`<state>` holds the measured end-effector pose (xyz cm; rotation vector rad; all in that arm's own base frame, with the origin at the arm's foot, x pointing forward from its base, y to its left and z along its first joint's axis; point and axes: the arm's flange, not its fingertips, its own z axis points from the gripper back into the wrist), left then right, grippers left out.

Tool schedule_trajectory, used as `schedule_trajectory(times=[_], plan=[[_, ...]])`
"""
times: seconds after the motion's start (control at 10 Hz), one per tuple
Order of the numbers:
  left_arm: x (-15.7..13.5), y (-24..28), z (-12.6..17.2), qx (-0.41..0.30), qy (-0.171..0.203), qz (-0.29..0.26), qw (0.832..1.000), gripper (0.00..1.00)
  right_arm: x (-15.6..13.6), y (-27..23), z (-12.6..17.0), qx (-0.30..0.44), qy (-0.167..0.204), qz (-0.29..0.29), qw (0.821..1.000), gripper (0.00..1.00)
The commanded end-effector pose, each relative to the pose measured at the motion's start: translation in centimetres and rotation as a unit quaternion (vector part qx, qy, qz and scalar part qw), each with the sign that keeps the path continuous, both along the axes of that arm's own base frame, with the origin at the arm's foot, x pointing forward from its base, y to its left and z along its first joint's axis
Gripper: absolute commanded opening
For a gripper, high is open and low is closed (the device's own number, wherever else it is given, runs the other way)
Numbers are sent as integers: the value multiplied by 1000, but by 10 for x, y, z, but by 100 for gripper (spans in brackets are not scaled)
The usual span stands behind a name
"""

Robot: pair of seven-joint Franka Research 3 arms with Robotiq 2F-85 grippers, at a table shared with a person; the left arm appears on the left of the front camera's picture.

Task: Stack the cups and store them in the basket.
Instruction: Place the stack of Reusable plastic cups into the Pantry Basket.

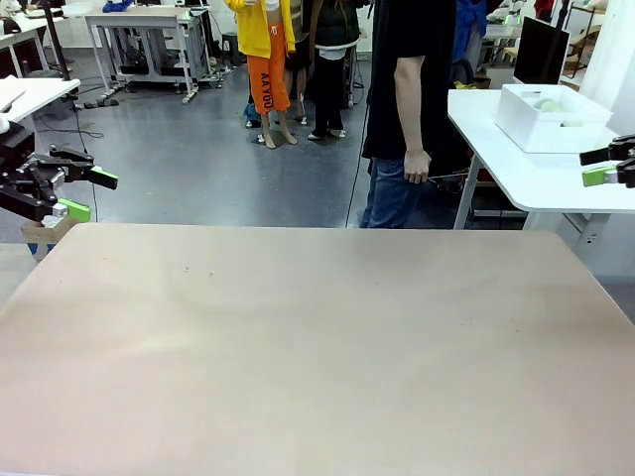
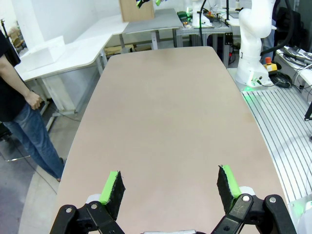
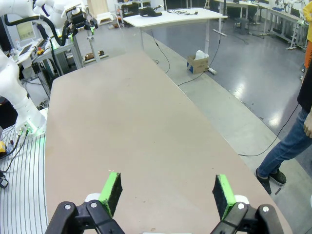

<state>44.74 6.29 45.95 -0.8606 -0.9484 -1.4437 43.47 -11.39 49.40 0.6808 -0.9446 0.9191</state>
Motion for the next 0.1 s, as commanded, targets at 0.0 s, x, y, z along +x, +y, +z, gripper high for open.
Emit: schedule_trajectory(times=[0.0], plan=[[-2,-1,3,-1,1,-2,1000,100,0,3,2,10,-2,-5,1000,100]])
